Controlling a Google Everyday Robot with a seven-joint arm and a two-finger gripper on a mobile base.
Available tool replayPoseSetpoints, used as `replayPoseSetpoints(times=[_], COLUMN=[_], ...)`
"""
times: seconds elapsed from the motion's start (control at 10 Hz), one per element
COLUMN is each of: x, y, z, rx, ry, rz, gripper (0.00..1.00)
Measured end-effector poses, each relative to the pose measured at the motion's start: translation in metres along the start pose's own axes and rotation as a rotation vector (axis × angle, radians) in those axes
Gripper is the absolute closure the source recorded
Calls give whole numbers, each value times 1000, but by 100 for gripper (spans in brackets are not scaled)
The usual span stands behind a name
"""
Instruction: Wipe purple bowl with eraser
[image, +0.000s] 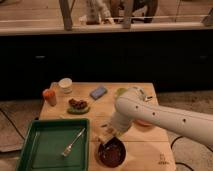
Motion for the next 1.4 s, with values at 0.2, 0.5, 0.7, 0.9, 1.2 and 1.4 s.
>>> replayPoseSetpoints(times=[0.2, 0.5, 0.7, 0.9, 1.2, 1.4], x=[-18, -61, -71, -63, -41, -16], y=[1, 7, 25, 53, 82, 80], z=[5, 14, 14, 9, 1, -6], rx=[-20, -60, -108, -143, -174, -179], ry=[-27, -49, -38, -25, 5, 42], rz=[-64, -159, -163, -127, -49, -12], gripper=[95, 95, 95, 95, 95, 95])
